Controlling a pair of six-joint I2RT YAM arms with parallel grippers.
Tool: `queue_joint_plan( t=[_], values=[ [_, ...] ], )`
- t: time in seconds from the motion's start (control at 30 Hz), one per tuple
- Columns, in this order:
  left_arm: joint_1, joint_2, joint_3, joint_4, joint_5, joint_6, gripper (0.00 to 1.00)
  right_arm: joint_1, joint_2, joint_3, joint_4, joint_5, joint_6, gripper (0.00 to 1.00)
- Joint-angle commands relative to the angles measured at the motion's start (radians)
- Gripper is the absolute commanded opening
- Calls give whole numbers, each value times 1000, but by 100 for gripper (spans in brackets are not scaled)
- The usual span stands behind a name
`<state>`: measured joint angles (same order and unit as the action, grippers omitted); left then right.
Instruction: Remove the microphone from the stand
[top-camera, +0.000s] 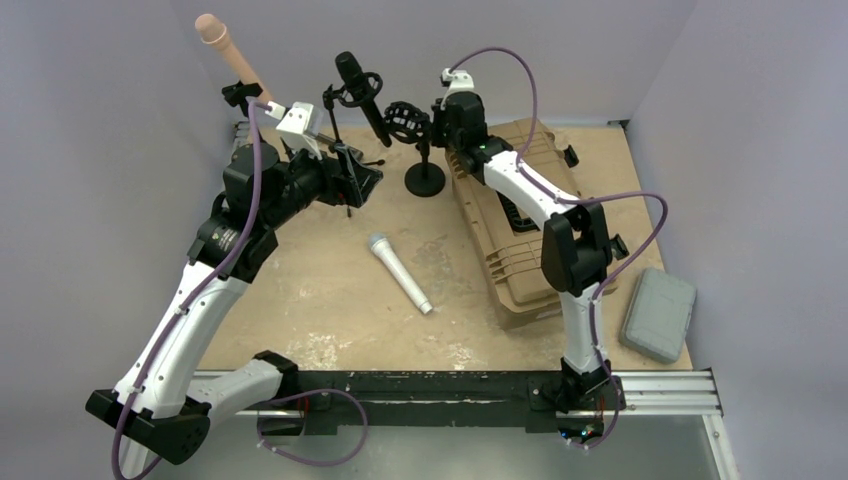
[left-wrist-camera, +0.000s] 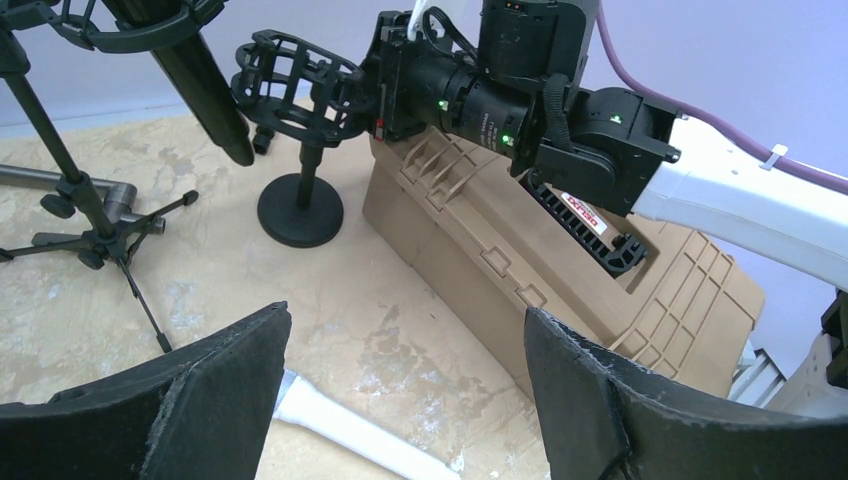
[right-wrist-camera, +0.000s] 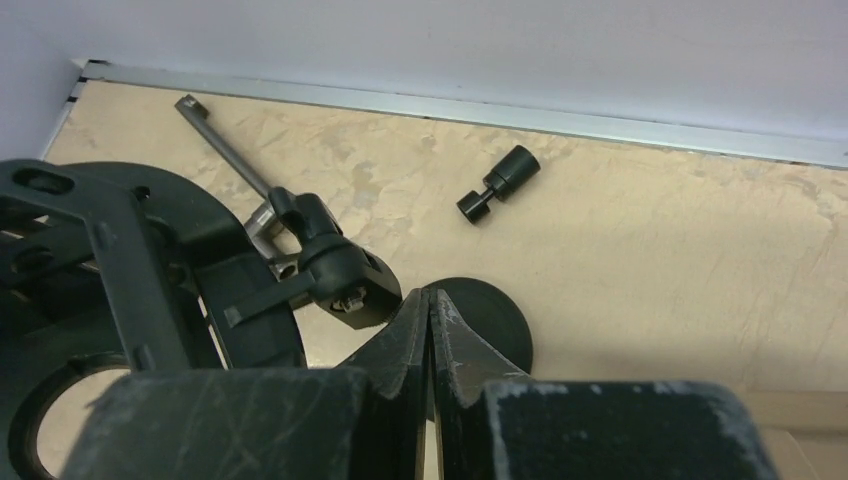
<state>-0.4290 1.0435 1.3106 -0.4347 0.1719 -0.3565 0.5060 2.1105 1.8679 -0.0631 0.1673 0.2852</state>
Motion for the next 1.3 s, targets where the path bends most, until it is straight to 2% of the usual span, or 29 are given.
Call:
queue_joint_plan(
  t=[0.0, 0.13, 0.27, 0.4, 0.53, 0.7, 0.9, 1.07, 1.17, 1.27],
  values=[
    [-5, 0, -4, 37, 10, -5, 84, 14, 5, -20, -63, 21, -15, 0],
    [-5, -2, -2, 36, 9, -3, 84, 9, -4, 25, -58, 32, -21, 0],
    [-5, -2, -2, 34, 9, -2, 84, -29, 9, 146, -105, -83, 1, 1],
    [-5, -3, -2, 33, 5, 1, 84, -97, 10, 196, -103, -218, 58, 24],
    [-5, -2, -2, 36, 10, -2, 84, -138, 23, 229, -84, -371, 78, 42],
    [-5, 3, -2, 36, 14, -4, 84, -141, 54, 268, -77, -474, 43, 61],
    [-5, 8, -2, 36, 14, -4, 84, -147, 119, 330, -69, -574, 39, 62],
    [-5, 9, -1, 37, 15, -2, 84, -148, 140, 336, -73, -598, 19, 62],
    [-5, 10, -2, 36, 16, -4, 84, -148, 134, 314, -74, -592, -4, 55],
    [-6, 10, -1, 36, 18, -5, 84, -148, 138, 308, -87, -585, -28, 45]
  ],
)
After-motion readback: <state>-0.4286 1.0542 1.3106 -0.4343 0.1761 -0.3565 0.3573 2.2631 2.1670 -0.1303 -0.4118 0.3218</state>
